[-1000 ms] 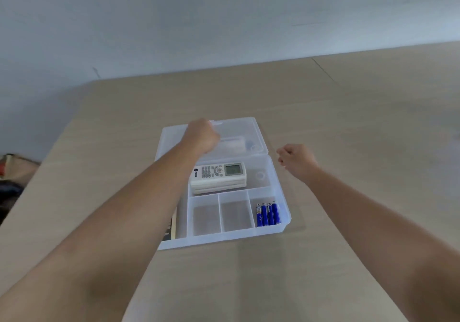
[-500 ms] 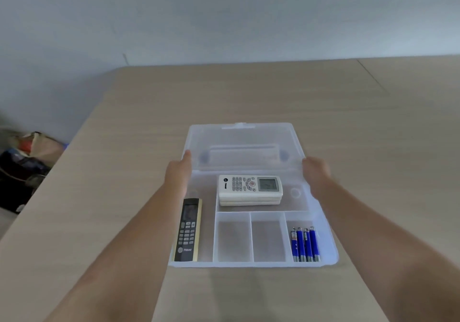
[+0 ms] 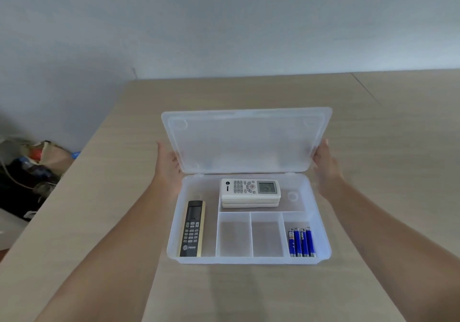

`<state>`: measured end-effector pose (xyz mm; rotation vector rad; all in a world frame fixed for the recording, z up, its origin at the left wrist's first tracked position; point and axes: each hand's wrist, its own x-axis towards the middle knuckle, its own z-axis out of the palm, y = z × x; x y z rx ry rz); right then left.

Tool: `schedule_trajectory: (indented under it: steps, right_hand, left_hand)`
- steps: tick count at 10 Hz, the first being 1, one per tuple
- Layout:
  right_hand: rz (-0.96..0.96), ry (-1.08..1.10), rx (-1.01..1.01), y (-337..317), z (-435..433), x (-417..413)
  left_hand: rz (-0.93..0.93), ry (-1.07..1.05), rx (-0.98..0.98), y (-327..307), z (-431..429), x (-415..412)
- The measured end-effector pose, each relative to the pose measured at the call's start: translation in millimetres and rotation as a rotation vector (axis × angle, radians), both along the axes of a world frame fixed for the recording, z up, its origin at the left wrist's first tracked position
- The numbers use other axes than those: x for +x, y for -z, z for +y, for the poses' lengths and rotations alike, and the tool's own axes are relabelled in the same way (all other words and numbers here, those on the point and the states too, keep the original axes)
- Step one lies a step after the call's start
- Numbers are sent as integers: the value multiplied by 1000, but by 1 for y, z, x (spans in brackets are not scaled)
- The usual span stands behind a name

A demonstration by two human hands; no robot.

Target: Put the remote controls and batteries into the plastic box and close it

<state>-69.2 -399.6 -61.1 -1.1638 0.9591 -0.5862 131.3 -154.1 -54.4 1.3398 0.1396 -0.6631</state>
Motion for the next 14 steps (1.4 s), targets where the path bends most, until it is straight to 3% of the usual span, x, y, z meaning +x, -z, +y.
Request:
schedule_trajectory:
  steps: [1, 2, 3, 5, 6, 7, 9, 10, 11, 12, 13, 14]
  right_hand:
    - [-229, -36, 179, -29, -2, -18]
    - [-105, -123, 265, -37, 1, -53]
    - [68, -282, 239, -22, 21, -79]
    - [312, -338, -64, 15, 62, -95]
    - [491, -404, -287, 25, 77, -100]
    - [705, -532, -678, 37, 102, -109]
    - [878, -753, -1379, 82, 154, -151]
    - [993, -765, -1469, 88, 158, -156]
    - [1156, -909, -1412, 75, 157, -152]
    - [1189, -1036, -1273, 56, 162, -148]
    - [1157, -1094, -1082, 27, 166, -153]
    - [940, -1077, -807, -12, 172, -183]
  left_hand:
    - [71, 52, -129, -23, 30, -5]
    - [78, 221, 11, -32, 55, -19]
    - [-37, 416, 290, -21, 69, -41]
    - [-295, 511, 586, 20, 73, -97]
    - [-655, 692, 996, 41, 74, -115]
    - [-931, 698, 1127, 47, 84, -147]
    - [-1220, 904, 1269, 74, 115, -187]
    - [-1202, 946, 1287, 70, 117, -193]
    - [-1172, 1011, 1303, 63, 118, -192]
    - [-1127, 1033, 1291, 51, 114, -193]
    - [-1137, 938, 1205, 36, 118, -196]
    - [-1072, 841, 961, 34, 153, -224]
